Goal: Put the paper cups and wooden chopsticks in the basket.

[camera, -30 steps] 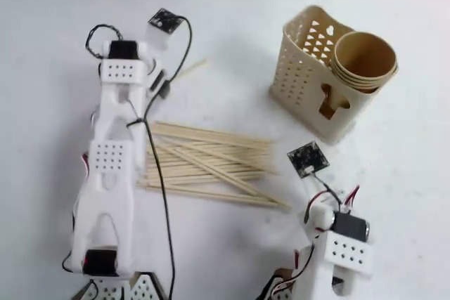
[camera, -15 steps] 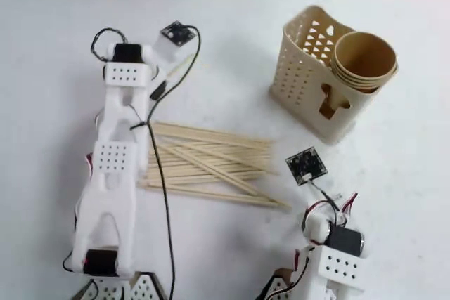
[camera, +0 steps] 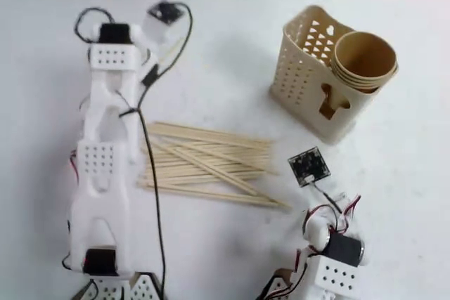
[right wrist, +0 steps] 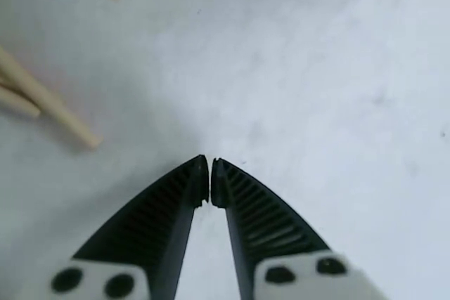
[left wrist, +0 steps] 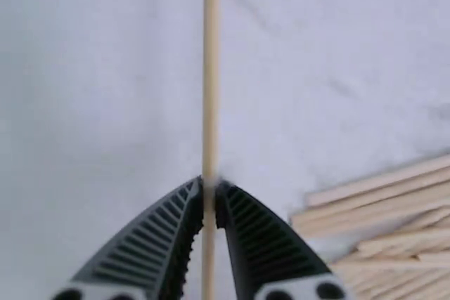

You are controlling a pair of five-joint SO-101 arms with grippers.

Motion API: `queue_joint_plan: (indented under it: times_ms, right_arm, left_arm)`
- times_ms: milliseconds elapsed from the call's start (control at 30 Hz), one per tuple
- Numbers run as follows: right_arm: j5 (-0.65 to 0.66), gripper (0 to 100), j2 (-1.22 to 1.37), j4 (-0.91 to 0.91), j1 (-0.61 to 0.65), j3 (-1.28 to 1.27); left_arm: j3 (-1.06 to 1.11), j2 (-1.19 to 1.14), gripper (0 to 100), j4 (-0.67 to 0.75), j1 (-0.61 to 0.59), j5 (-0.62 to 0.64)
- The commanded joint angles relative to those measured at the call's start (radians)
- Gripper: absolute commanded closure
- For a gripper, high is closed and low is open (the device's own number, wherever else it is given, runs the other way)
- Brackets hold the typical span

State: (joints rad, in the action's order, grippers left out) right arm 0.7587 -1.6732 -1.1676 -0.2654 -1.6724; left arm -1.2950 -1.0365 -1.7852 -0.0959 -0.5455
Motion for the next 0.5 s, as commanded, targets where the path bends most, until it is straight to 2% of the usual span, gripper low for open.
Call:
queue_joint_plan:
  times_ms: [0,133,267,367,467]
  right_arm:
    - [0.003,98.1,-0.031,-0.013,-0.008,-0.014]
    - [0.003,98.1,-0.053,-0.025,-0.008,-0.017]
    - [0.003,98.1,-0.065,-0.035,-0.008,-0.017]
    - [0.003,98.1,-0.068,-0.036,-0.008,-0.018]
    - [0.003,98.1,-0.068,-0.036,-0.008,-0.018]
  left_arm:
    - [0.158,0.38,98,-0.003,0.056,0.08]
    - [0.247,0.618,98,0.002,0.199,0.152]
    - [0.255,0.743,98,0.057,0.369,0.23]
    - [0.255,0.763,98,0.16,0.46,0.319]
    - [0.264,0.76,98,0.322,0.495,0.407]
